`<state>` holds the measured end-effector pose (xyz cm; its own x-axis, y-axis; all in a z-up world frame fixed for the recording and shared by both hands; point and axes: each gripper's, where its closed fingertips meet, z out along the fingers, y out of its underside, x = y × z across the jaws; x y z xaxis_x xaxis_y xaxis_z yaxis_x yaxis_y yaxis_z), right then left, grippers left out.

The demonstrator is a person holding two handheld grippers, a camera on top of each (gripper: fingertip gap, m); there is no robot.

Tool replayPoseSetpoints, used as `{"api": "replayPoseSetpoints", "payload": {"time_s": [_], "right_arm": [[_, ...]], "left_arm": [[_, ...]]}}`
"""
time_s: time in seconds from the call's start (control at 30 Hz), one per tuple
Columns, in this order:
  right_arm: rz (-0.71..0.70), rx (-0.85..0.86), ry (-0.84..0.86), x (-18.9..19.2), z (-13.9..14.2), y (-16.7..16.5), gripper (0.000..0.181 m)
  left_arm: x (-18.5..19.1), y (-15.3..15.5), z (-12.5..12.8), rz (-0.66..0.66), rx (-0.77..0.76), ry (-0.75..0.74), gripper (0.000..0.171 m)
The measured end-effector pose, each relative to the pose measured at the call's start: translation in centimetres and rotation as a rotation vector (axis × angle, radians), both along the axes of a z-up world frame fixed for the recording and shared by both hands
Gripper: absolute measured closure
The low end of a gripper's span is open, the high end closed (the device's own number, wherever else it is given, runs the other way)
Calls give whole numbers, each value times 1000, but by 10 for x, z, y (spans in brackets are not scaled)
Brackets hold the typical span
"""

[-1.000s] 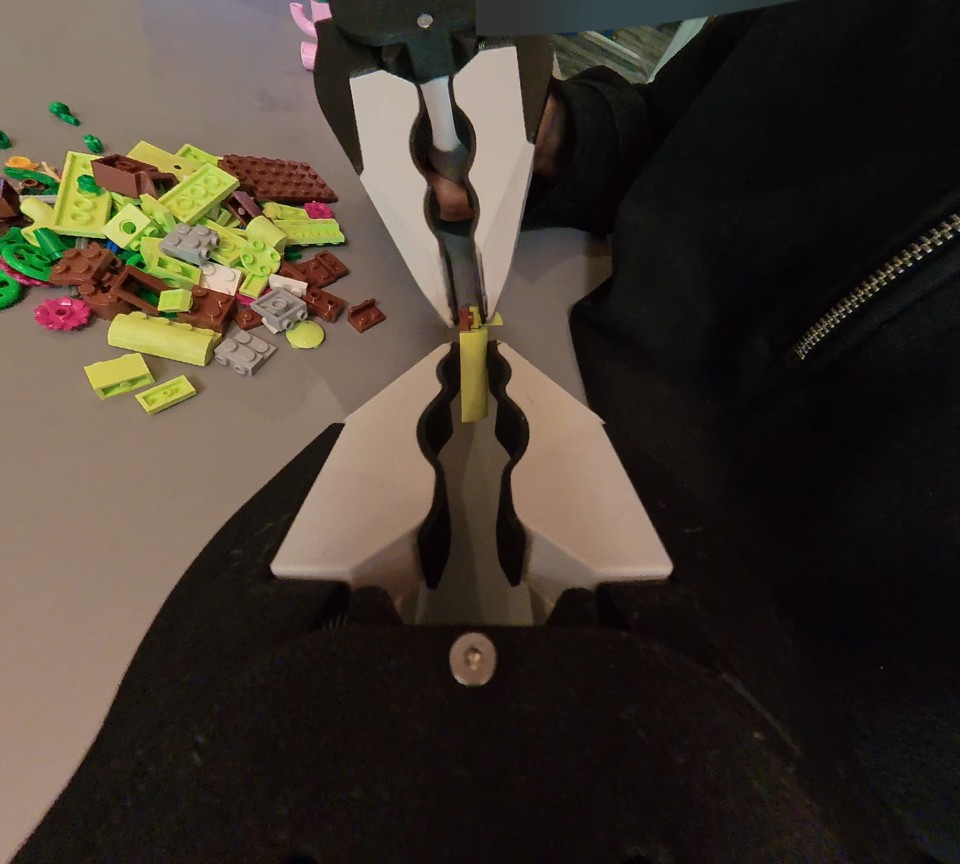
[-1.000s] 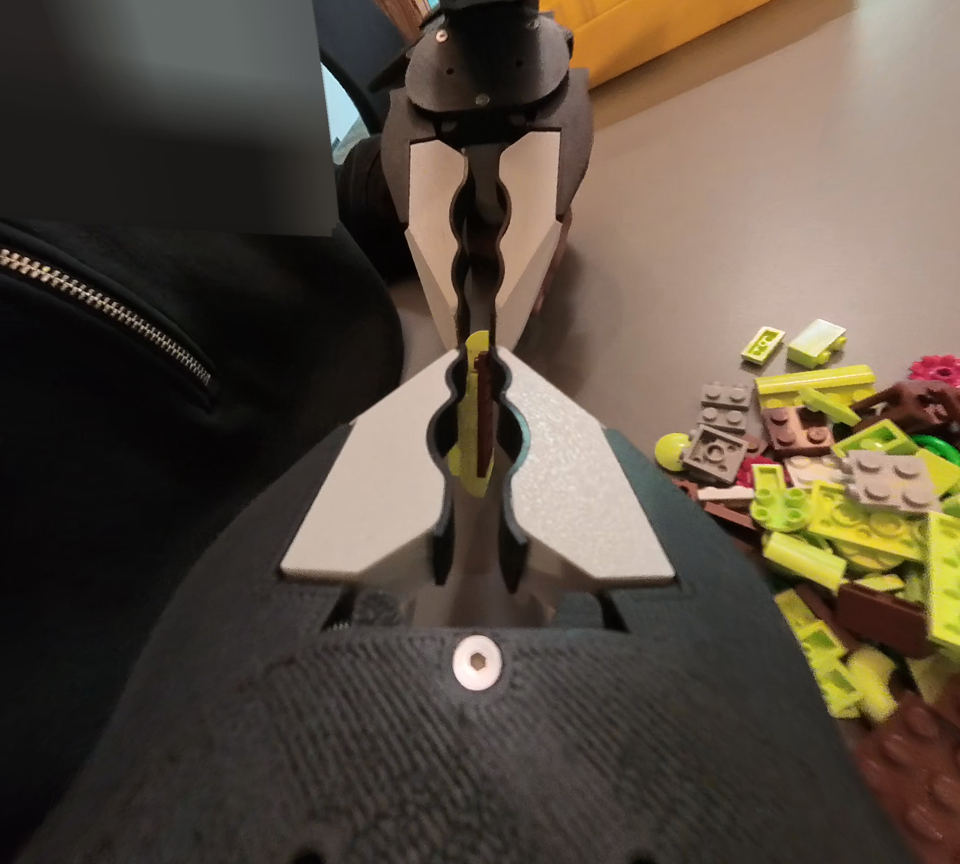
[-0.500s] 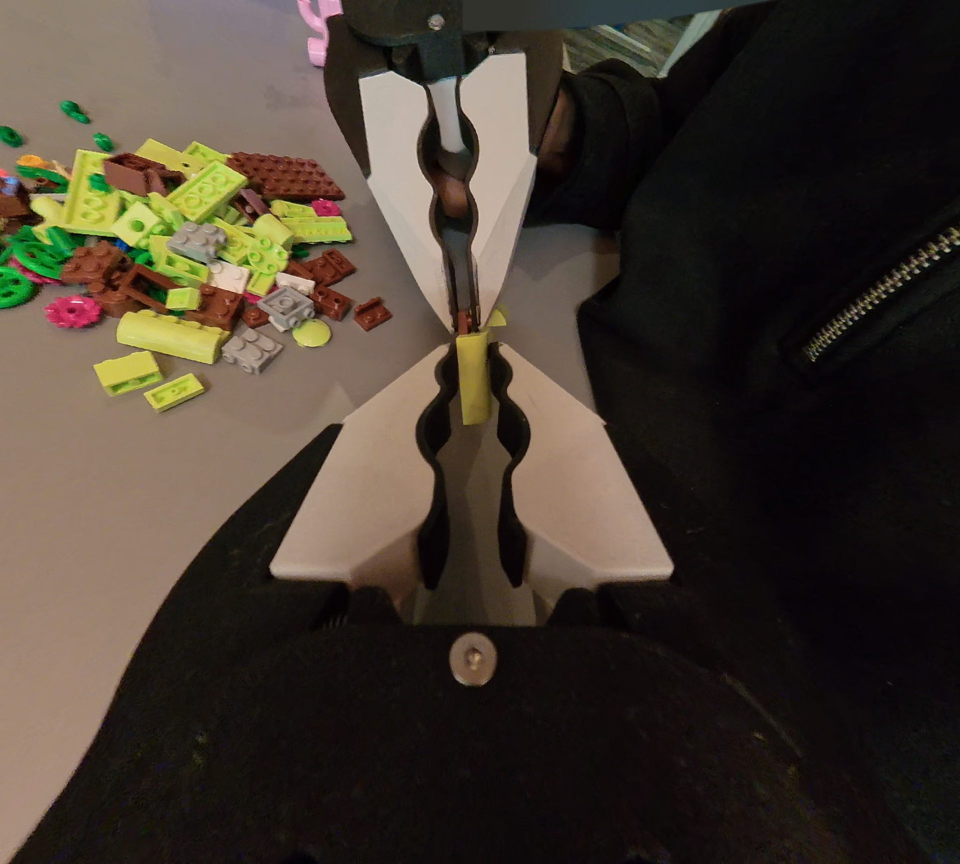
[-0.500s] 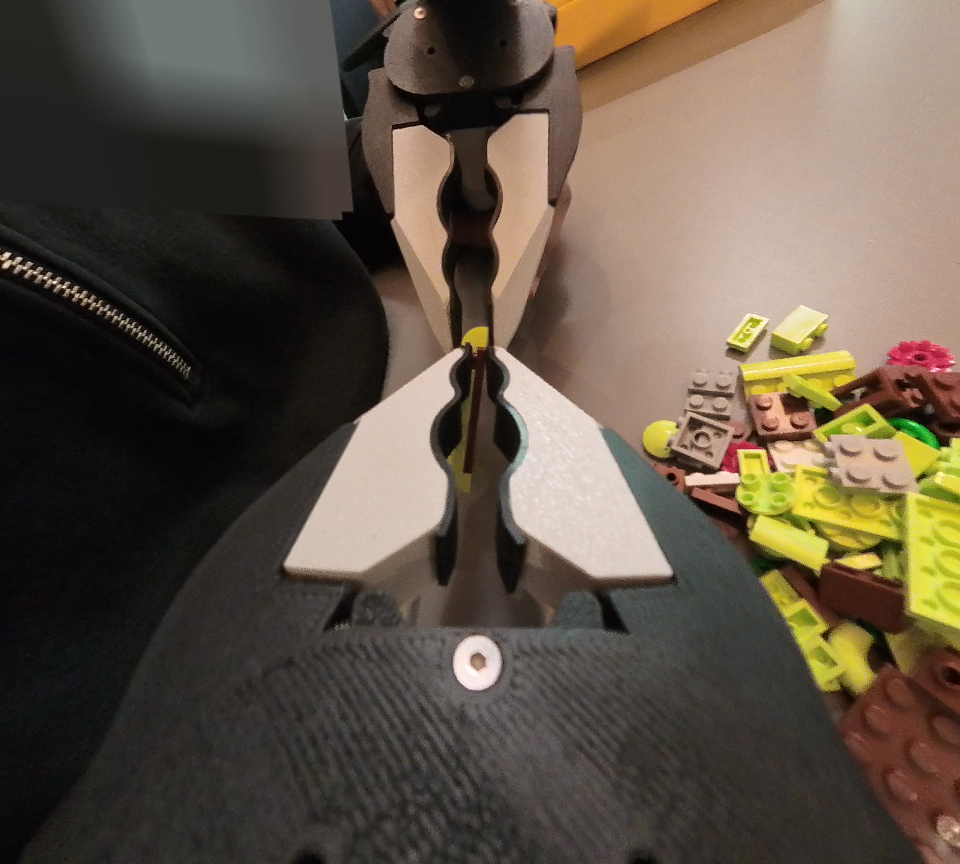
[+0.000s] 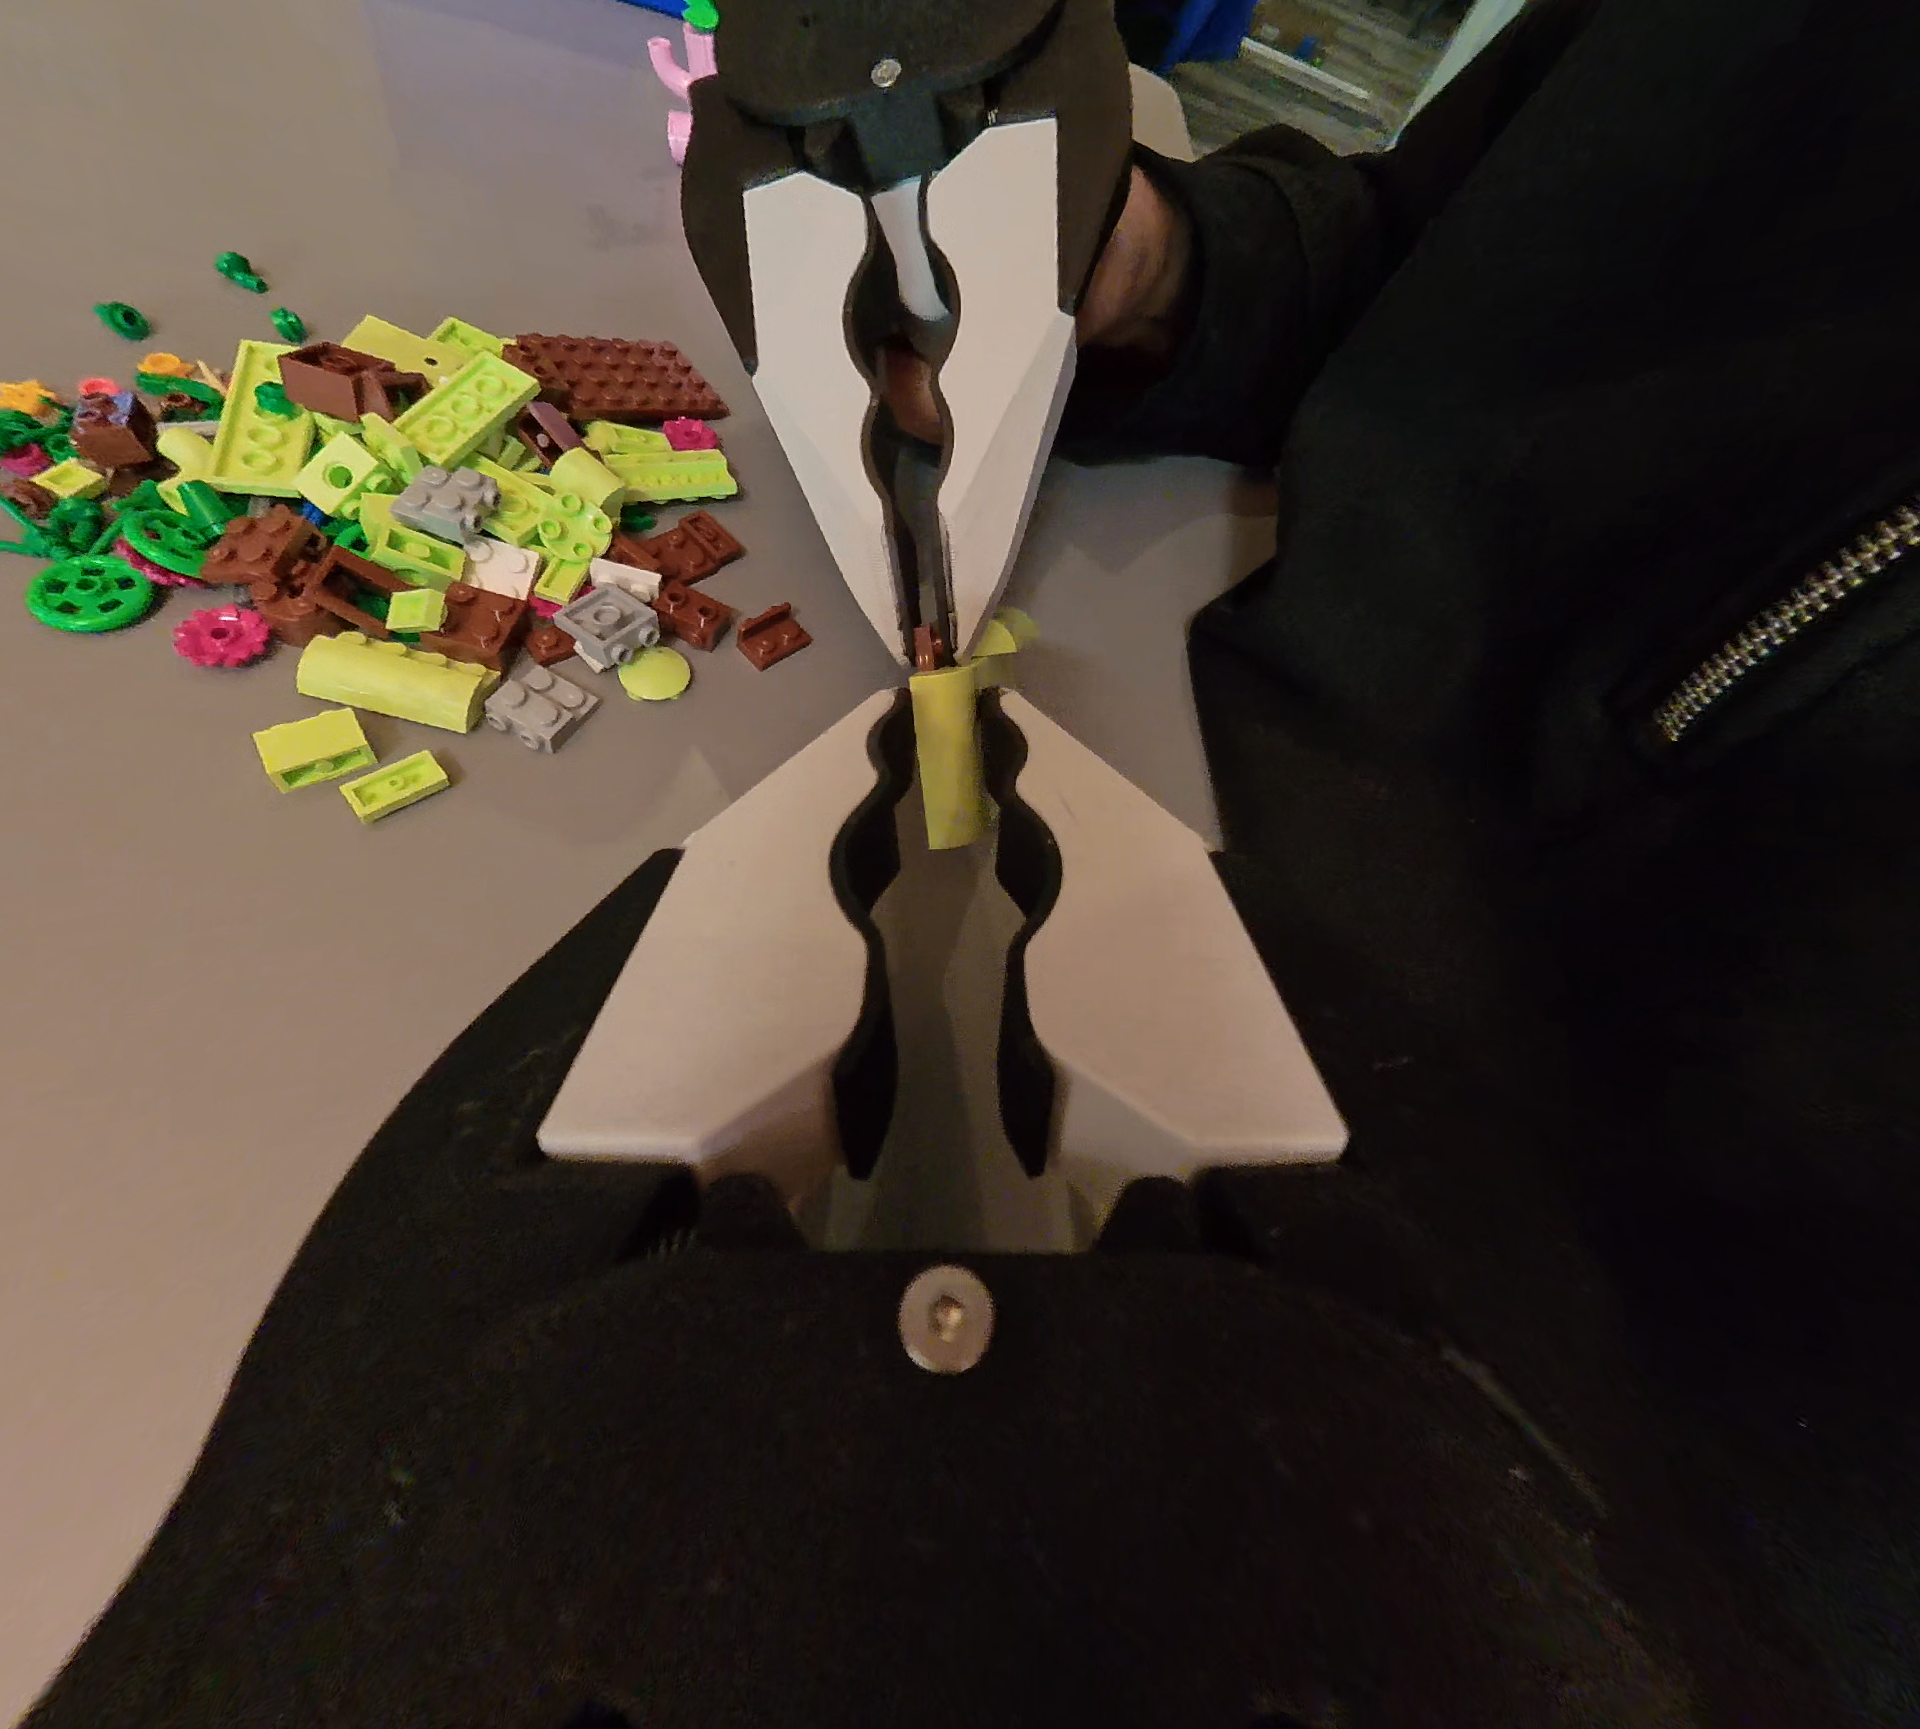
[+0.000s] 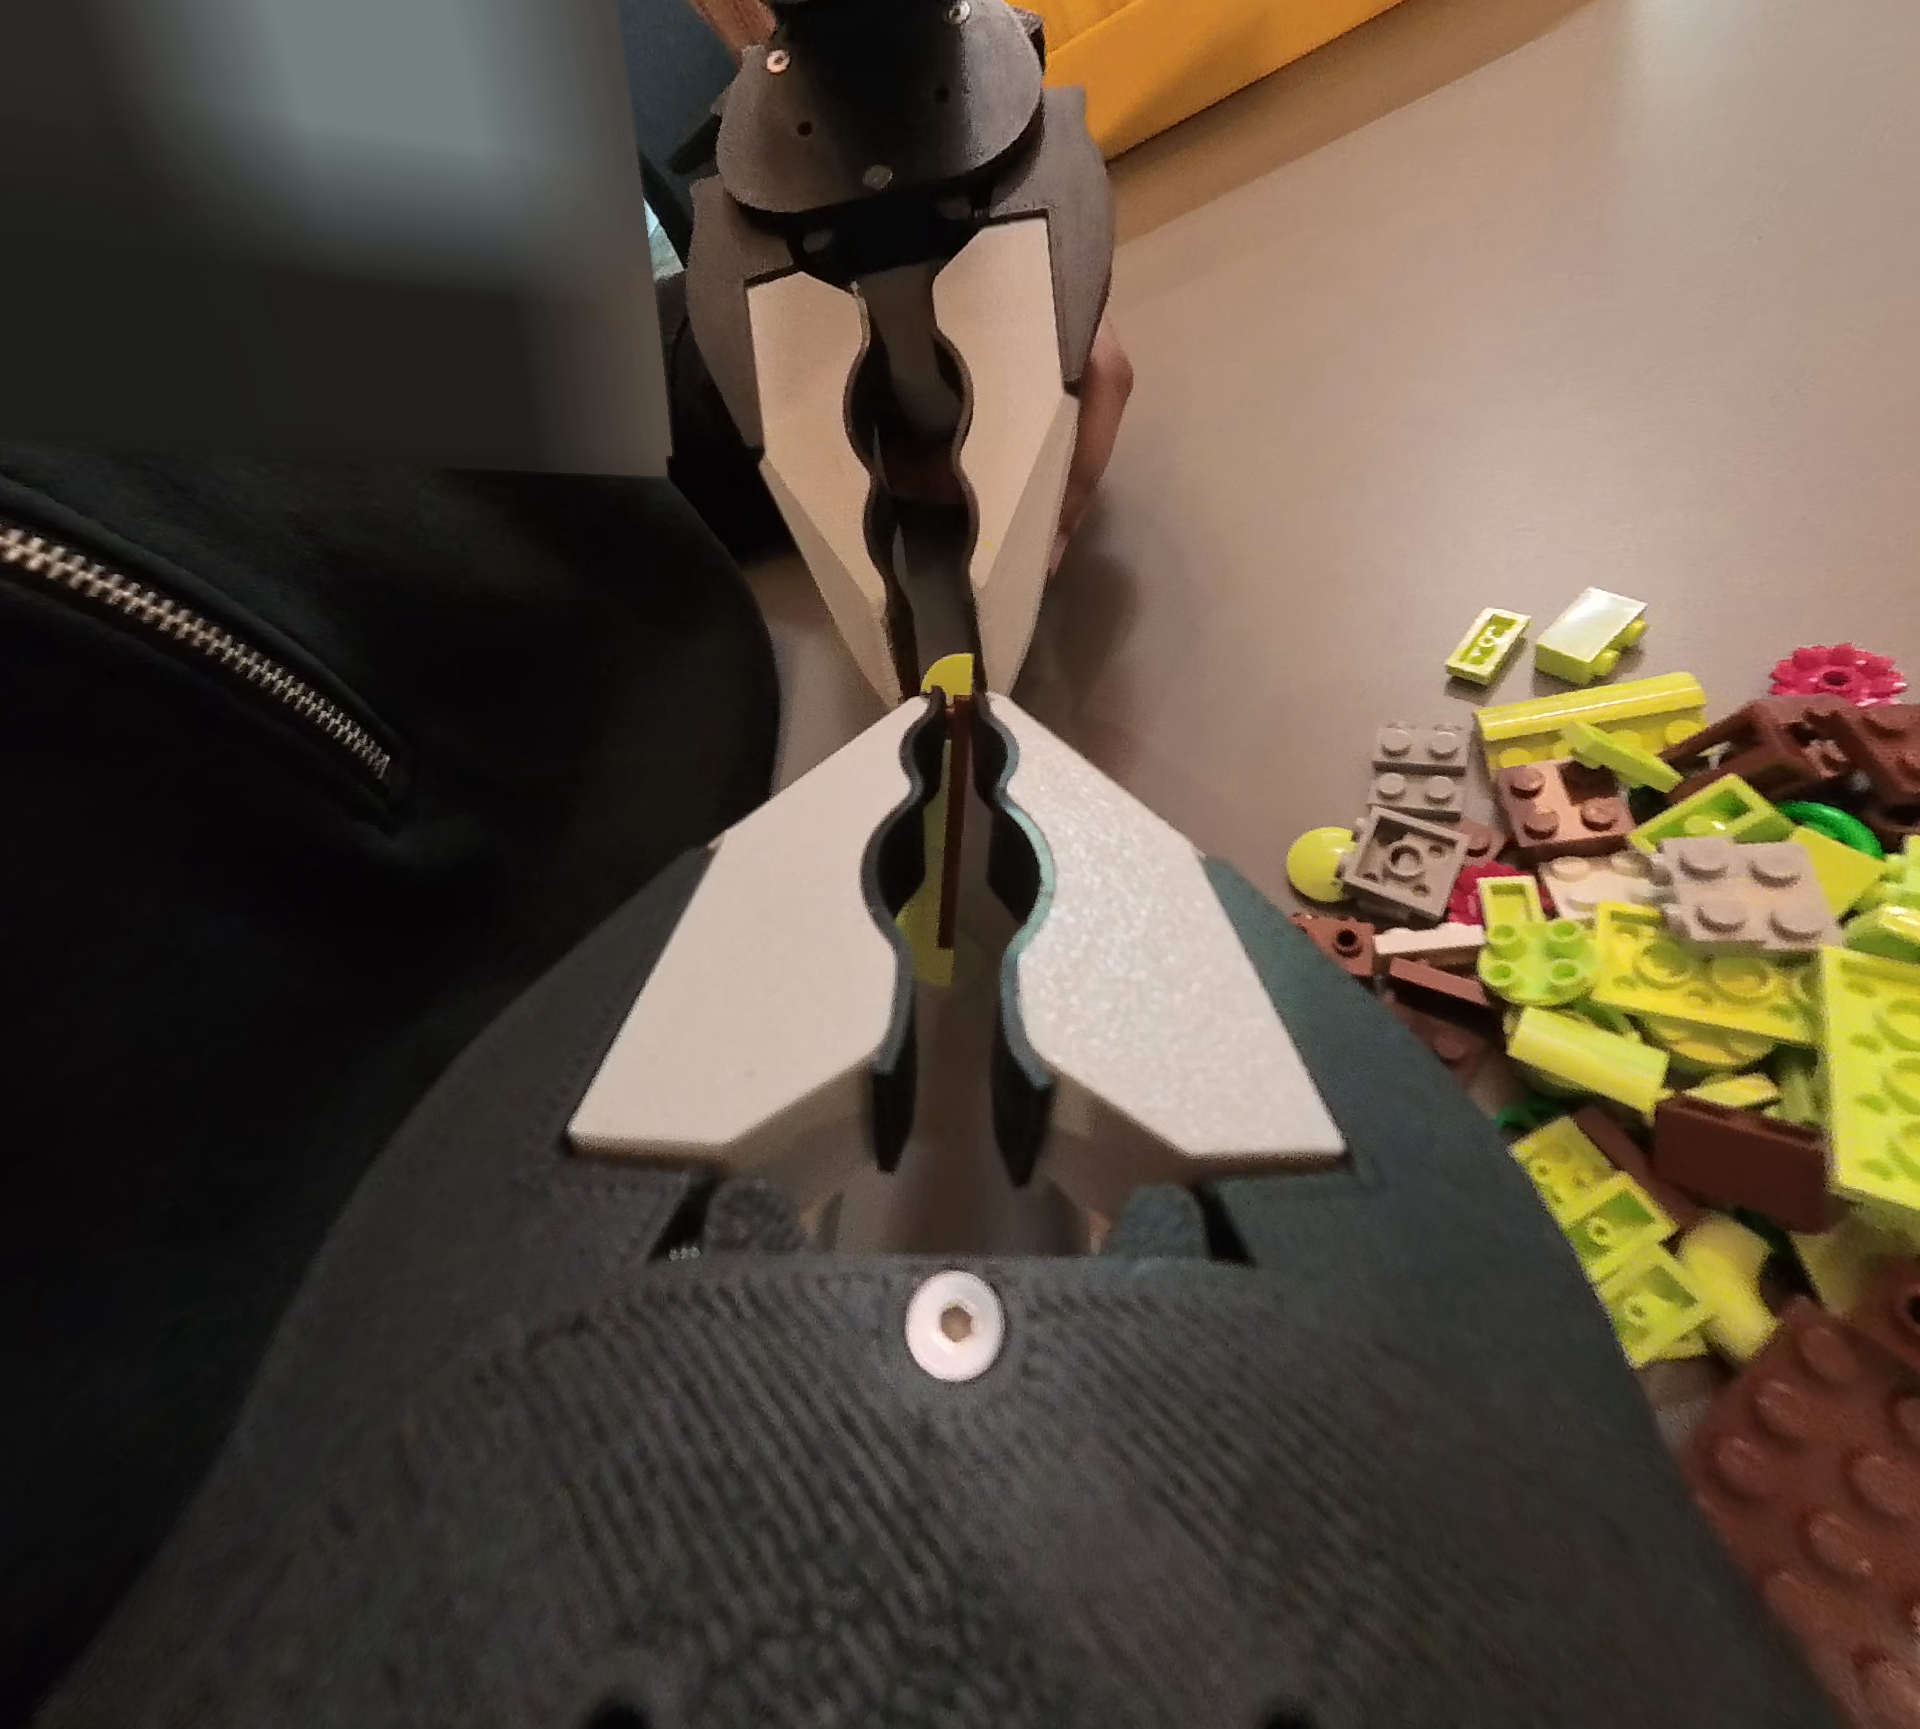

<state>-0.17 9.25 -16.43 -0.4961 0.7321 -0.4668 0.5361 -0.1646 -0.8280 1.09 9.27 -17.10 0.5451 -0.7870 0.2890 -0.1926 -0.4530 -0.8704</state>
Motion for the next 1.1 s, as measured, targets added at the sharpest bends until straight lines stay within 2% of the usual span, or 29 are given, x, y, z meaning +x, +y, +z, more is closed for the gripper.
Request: {"api": "replayPoseSetpoints", "payload": {"time_s": [0.43,0.83,1.0,1.1], "right_arm": [[-115,16,-18,-6,-3,7,178],[-220,8,-54,-11,-8,14,179],[-238,-22,-70,-13,-9,16,178],[-223,-107,-64,-13,-4,17,177]], "left_arm": [[-5,6,-3,65,97,115,163],[-8,10,-7,98,127,181,162],[-10,11,-9,103,133,202,161],[-11,13,-6,112,130,175,162]]}}
